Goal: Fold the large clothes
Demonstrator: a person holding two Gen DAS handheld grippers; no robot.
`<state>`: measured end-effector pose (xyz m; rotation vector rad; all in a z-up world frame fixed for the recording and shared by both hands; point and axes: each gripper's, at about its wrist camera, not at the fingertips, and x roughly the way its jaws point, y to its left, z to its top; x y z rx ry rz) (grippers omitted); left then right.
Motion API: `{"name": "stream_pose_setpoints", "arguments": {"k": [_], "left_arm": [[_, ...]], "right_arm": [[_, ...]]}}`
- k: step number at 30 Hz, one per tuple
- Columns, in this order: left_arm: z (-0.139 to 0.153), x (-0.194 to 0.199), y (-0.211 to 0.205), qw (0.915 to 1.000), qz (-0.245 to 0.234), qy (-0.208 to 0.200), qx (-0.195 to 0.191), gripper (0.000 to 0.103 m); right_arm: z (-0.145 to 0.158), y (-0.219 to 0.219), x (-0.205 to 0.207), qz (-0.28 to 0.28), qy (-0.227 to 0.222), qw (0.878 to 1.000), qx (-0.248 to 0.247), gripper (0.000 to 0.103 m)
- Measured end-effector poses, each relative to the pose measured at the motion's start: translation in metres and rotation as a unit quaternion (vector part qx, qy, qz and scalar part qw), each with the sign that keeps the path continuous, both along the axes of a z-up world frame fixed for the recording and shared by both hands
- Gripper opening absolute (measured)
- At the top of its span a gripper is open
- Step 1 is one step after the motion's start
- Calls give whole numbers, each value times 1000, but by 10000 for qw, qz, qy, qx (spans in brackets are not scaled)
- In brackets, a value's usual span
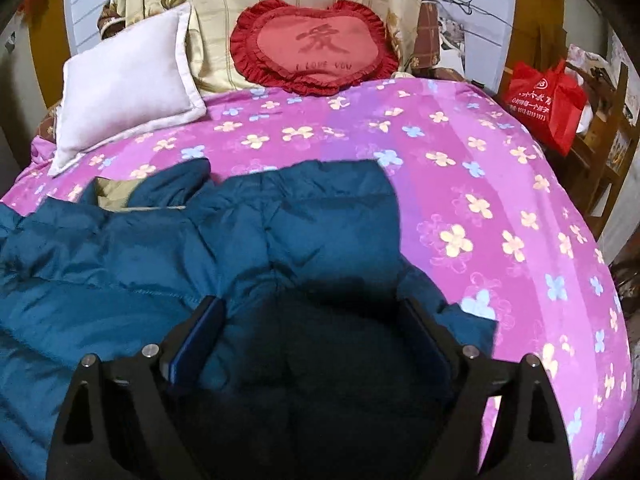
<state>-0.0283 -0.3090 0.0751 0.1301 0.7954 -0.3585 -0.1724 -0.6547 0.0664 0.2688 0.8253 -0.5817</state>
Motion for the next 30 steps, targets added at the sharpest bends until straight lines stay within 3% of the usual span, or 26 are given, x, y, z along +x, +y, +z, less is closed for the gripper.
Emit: {"name": "stream_pose_setpoints", "arguments": {"k": [7, 13, 15, 18, 21, 26, 30], "left_arm": [[10, -7, 60, 9987, 283, -401, 122, 41], [-13, 3, 93, 9983, 571, -61, 80, 41], [-19, 5, 97, 9982, 595, 24, -31, 41], [-28, 7, 95, 9983, 582, 96, -3, 41], [-35, 8, 91, 9982, 573, 139, 65, 41], [-35, 8, 91, 9977, 646, 192, 13, 41], [-36, 6, 92, 9976, 662, 179, -9, 41]], "right_arm": [[27, 30, -46, 385, -301, 9988, -55, 92], [12, 25, -63, 255, -67, 9994, -241, 92], [5, 17, -63, 138, 6, 9996, -232, 92], [-9, -2, -64, 30, -91, 9994, 331, 92], [-20, -11, -66, -57, -157, 9982, 582, 97], [-11, -2, -73, -86, -91, 9988, 468, 97], [13, 20, -90, 92, -317, 9994, 125, 97]]}}
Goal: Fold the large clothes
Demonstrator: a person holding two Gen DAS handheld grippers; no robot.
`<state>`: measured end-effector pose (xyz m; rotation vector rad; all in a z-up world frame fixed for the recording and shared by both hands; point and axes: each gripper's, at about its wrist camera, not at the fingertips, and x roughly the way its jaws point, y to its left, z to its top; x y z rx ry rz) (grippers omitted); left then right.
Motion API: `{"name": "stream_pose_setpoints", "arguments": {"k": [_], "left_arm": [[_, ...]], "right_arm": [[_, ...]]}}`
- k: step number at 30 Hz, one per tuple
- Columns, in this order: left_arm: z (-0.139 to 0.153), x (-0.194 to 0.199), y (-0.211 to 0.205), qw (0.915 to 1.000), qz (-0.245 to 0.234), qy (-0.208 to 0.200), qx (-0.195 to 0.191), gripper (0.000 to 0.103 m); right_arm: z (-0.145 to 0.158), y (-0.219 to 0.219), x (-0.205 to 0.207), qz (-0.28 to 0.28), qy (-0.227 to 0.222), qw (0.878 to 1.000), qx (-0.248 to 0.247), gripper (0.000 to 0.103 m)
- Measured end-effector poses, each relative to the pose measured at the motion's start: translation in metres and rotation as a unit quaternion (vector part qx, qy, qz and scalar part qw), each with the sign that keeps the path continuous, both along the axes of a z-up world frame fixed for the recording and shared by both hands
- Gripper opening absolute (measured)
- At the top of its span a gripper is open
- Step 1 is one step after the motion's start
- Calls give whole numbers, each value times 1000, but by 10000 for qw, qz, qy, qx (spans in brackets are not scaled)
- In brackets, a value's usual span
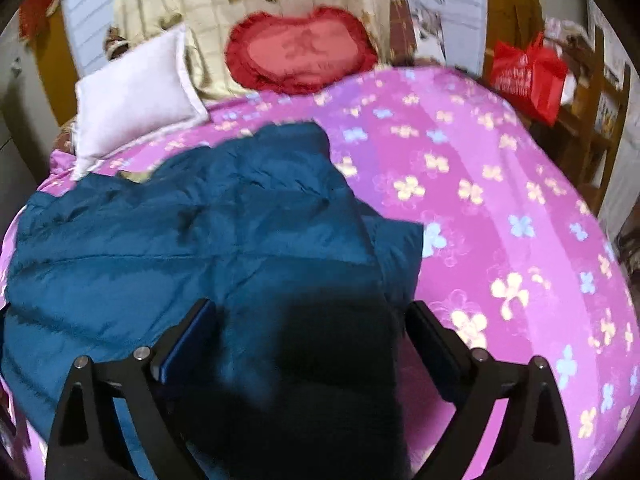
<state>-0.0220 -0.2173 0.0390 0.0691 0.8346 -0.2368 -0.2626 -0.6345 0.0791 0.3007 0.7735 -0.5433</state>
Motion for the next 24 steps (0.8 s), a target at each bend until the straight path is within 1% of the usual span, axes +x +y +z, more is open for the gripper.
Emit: {"name": "stream_pose_setpoints", "arguments": {"k": [2, 5, 7, 10, 12, 14, 15, 20, 24], "left_arm": [[0, 0, 0, 10000, 10, 2, -4, 41], [0, 1, 1, 10000, 28, 7, -21, 41], [0, 1, 2, 10000, 37, 4, -28, 41], [0, 1, 2, 10000, 17, -21, 1, 41], [0, 1, 2, 10000, -9, -56, 45, 41], [0, 1, 1, 9999, -36, -88, 90, 41], [0, 1, 1, 9999, -42, -95, 101, 41], [2, 2, 1, 9998, -67, -117, 136, 41], [4, 0, 1, 9997, -96, -125, 196, 41]], "right_arm": [[11, 12, -6, 134, -101, 9997, -193, 97], [17, 19, -8, 280, -134, 9993, -230, 97], [8, 19, -4, 302, 22, 9994, -141, 97], [-17, 13, 3, 233, 317, 9992, -49, 97], [-29, 8, 2, 168, 205, 9995, 158, 99], [-36, 2, 0, 69, 127, 9991, 405, 101], [-36, -1, -2, 25, 85, 9985, 534, 101], [-27, 0, -6, 40, 99, 9988, 488, 102], [-17, -2, -13, 9, -81, 9982, 598, 102]]}}
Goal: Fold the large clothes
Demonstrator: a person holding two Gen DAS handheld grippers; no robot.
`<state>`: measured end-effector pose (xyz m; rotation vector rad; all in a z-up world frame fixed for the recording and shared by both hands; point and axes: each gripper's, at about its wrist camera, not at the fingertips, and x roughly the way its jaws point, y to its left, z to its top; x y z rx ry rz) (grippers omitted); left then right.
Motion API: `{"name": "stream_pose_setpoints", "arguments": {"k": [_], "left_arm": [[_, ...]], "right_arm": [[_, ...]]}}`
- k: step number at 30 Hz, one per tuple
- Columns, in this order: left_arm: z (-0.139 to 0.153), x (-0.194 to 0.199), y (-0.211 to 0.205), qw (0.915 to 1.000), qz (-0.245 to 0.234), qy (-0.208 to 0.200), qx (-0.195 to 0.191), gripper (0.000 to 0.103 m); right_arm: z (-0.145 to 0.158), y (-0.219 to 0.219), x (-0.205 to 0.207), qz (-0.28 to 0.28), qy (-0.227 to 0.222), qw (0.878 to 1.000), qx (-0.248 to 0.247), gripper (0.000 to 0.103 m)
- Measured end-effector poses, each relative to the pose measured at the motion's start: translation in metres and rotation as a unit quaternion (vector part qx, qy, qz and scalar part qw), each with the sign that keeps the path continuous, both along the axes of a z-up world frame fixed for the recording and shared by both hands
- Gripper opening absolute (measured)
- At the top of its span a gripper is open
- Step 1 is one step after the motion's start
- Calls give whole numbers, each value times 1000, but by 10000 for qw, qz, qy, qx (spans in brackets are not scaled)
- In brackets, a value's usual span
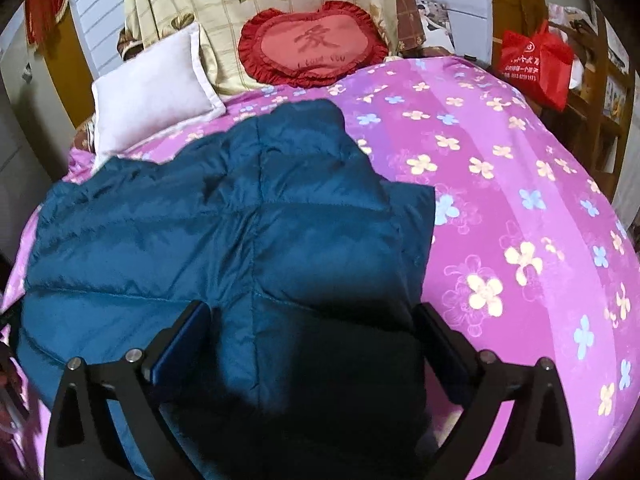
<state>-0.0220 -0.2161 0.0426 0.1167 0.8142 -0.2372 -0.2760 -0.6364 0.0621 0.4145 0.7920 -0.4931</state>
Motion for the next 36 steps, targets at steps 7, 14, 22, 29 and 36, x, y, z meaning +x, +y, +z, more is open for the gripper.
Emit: {"name": "stream_pose_setpoints", "arguments": {"k": [7, 14, 22, 29, 36], "left_arm": [[4, -1, 2, 9999, -34, 89, -58, 41], [7, 18, 15, 9932, -369, 682, -863, 41], [-8, 43, 12, 9762, -766, 1423, -1449, 57], [-26, 61, 10, 9588, -786, 1963, -1895, 68], [-28, 62, -13, 9641, -1138, 1847, -1528, 86]], "right_arm": [[10, -4, -6, -12, -73, 10000, 56, 103], [6, -16, -4, 12, 28, 9998, 178, 103], [-16, -48, 9, -35, 128, 9970, 764, 103], [-24, -63, 30, 125, 214, 9944, 1030, 103], [-43, -78, 43, 363, 164, 9862, 1606, 103]]}}
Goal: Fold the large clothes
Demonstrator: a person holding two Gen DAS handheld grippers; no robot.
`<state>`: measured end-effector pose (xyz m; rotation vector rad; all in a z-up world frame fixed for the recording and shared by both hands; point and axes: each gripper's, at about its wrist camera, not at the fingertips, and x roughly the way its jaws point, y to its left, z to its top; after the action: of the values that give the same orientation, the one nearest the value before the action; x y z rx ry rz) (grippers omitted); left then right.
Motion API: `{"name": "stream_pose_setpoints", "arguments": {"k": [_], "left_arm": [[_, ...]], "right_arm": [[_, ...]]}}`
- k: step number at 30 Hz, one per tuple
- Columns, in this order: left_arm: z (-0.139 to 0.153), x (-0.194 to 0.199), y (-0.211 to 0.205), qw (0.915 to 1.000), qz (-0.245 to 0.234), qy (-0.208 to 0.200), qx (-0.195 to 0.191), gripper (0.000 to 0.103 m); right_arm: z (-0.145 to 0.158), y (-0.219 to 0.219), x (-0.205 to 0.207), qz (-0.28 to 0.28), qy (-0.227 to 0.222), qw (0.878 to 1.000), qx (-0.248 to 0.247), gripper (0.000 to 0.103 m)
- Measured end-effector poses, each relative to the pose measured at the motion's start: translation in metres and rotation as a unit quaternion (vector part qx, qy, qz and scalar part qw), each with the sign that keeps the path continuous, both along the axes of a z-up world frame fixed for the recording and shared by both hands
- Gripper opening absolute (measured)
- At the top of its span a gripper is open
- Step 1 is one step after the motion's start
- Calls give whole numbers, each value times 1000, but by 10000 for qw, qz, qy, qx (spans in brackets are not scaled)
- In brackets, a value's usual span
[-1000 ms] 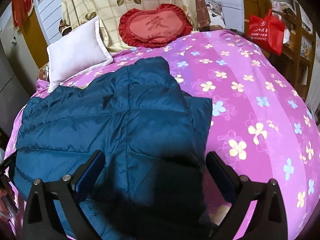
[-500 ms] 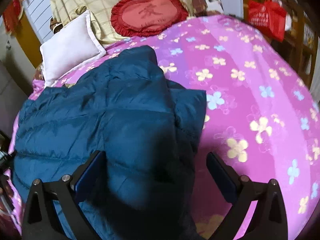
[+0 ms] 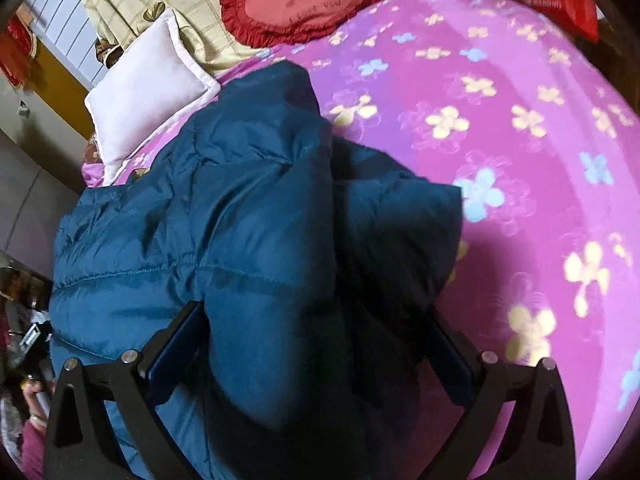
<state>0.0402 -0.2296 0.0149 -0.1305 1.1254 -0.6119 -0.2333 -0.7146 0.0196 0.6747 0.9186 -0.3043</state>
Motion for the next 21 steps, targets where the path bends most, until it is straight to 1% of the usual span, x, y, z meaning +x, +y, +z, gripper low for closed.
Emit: {"name": "stream_pose_setpoints", "arguments": {"k": [2, 5, 6, 7, 8, 9, 10, 11, 12, 13, 14, 15, 16, 17, 19, 21], "left_arm": [[1, 0, -7, 9999, -74, -61, 86, 86], [1, -1, -13, 9998, -155, -73, 117, 86], [2, -2, -15, 9996, -230, -79, 109, 81], [3, -6, -17, 9995, -305, -112, 45, 68], [5, -10, -17, 9993, -338, -172, 12, 63], [7, -13, -18, 9991, -338, -248, 19, 56], [10, -17, -19, 9988, -343, -348, 52, 48], [13, -22, -20, 9984, -338, -451, 80, 43], [16, -25, -19, 9981, -331, -509, 94, 33], [21, -29, -19, 9977, -335, -576, 96, 23], [25, -31, -18, 9975, -337, -614, 78, 18], [31, -34, -16, 9973, -342, -654, 43, 11], [37, -37, -15, 9970, -342, -694, 28, 7], [42, -40, -11, 9968, -341, -726, 22, 5], [53, -47, -6, 9964, -330, -780, -1, 2], [66, -57, 7, 9961, -337, -807, -89, 0]], "right_arm": [[-1, 1, 0, 13, -33, 10000, -28, 103], [-2, 4, 0, 57, -47, 10000, -18, 103], [-2, 7, 2, 124, -83, 9999, 42, 103], [-1, 10, 3, 181, -110, 9998, 70, 103], [-1, 15, 5, 273, -136, 9995, 73, 100], [1, 21, 7, 359, -158, 9992, 43, 98], [4, 28, 8, 444, -188, 9988, -88, 93], [7, 33, 8, 466, -225, 9985, -188, 86], [10, 37, 7, 476, -273, 9982, -247, 82], [14, 40, 7, 474, -311, 9980, -279, 74], [19, 44, 5, 467, -366, 9977, -331, 64], [23, 47, 2, 461, -416, 9973, -392, 59], [29, 50, 0, 467, -466, 9968, -448, 51], [35, 53, -4, 482, -510, 9963, -496, 44], [47, 60, -8, 509, -595, 9952, -582, 36], [63, 68, -16, 524, -751, 9938, -630, 33]]}}
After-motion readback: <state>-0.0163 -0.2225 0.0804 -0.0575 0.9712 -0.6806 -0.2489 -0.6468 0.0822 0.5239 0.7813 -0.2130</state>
